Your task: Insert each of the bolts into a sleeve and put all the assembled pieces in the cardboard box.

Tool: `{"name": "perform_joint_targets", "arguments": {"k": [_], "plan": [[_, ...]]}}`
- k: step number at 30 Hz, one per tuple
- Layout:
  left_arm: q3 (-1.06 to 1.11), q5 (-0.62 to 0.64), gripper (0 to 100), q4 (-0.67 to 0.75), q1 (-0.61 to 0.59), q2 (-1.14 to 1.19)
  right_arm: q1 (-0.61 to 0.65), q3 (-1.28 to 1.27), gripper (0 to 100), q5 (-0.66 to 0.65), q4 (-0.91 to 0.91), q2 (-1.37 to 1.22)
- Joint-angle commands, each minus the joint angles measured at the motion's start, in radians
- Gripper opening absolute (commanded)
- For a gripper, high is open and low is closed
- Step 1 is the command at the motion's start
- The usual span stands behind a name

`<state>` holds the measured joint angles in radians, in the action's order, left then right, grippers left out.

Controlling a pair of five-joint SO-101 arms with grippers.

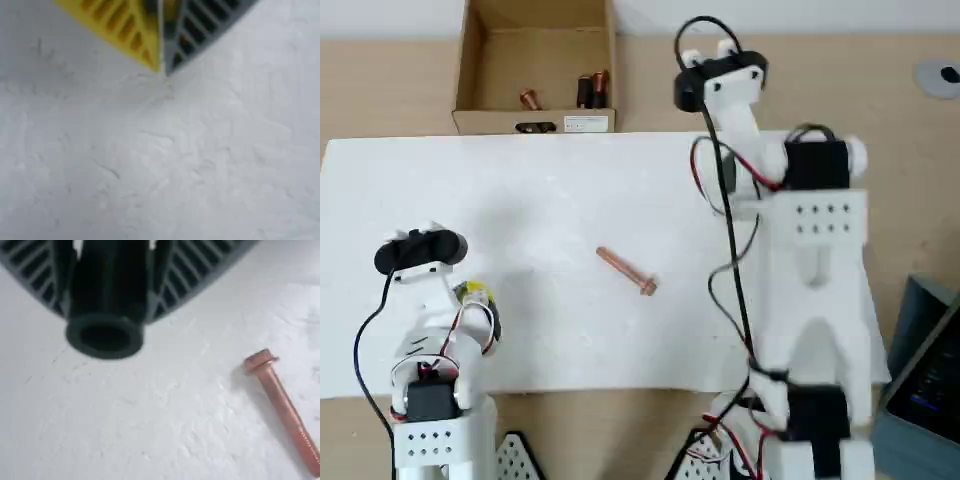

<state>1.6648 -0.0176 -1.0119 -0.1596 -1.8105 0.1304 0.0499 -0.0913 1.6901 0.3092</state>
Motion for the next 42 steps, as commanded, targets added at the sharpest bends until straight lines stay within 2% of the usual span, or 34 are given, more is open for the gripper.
{"name": "perform_joint_targets", "arguments": {"k": [1,9,13,17,21,29,37,42], "plan": [[-0.015,-0.005,0,-0.002,-0.002,-0.008,0.001,-0.113,1.1,0.054,-0.012,0.163],[-0.048,-0.005,0,-0.018,-0.002,-0.002,-0.010,-0.501,1.0,0.069,-0.166,0.486],[-0.103,-0.006,0,-0.092,0.005,-0.002,-0.094,-0.665,1.0,0.066,-0.222,0.595],[-0.180,-0.008,0,-0.101,0.008,-0.001,-0.183,-0.774,1.0,0.063,-0.264,0.677],[-0.284,-0.008,0,-0.101,0.011,0.054,-0.200,-0.837,1.0,0.061,-0.278,0.754],[-0.623,-0.005,0,-0.103,0.011,0.453,-0.200,-0.932,0.9,0.061,-0.299,0.885],[-0.936,-0.011,0,-0.103,0.011,0.868,-0.200,-0.943,0.9,0.061,-0.299,0.905],[-1.105,-0.081,0,-0.155,0.074,1.063,-0.202,-0.943,0.9,0.064,-0.299,0.908]]}}
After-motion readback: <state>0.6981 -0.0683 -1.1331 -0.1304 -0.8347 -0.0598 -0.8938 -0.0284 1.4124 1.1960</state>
